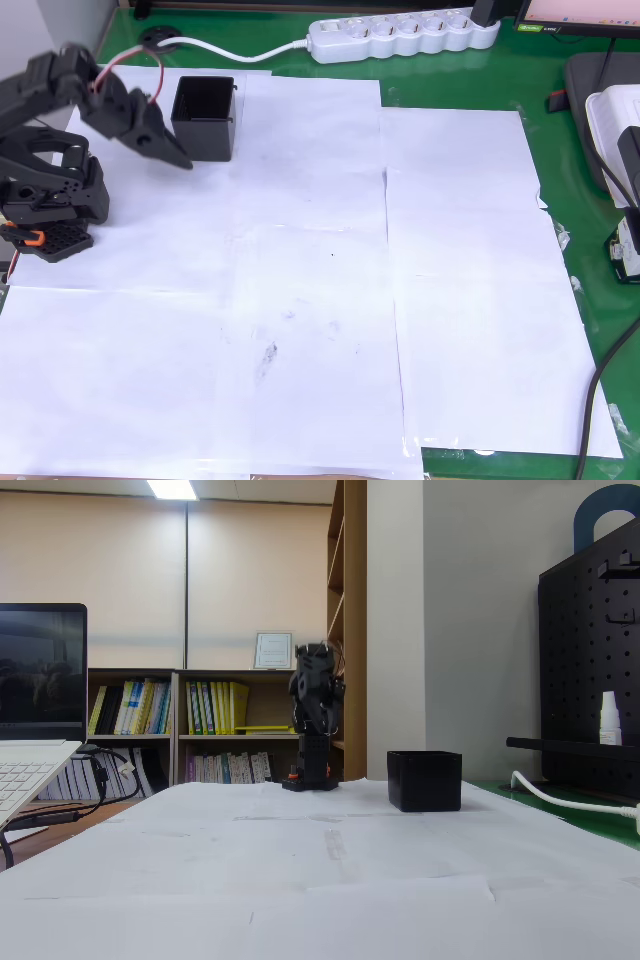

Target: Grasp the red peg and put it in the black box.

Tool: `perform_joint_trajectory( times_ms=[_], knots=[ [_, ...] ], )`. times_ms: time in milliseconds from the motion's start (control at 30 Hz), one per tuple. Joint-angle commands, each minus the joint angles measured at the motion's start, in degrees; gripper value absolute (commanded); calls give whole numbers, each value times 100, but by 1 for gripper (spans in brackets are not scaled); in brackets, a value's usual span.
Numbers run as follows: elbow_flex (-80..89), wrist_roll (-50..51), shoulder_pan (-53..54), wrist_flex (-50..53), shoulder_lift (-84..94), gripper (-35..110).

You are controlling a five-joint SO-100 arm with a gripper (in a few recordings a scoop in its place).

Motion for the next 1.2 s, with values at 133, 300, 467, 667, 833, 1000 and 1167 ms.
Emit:
perform_joint_trajectory(
  times_ms=[133, 300, 467, 667, 833, 1000, 1167],
  knots=[
    [-1512, 1310, -176, -290, -1257, 0],
    [-2355, 1345, 26, -290, -1863, 0],
    [-2804, 1274, 308, -211, -2021, 0],
    [-2804, 1327, 352, 782, -2021, 0],
    [-2804, 1327, 378, 1336, -2039, 0],
    [-2804, 1274, 396, 1354, -2039, 0],
    [-2804, 1274, 413, 1354, -2039, 0]
  ],
)
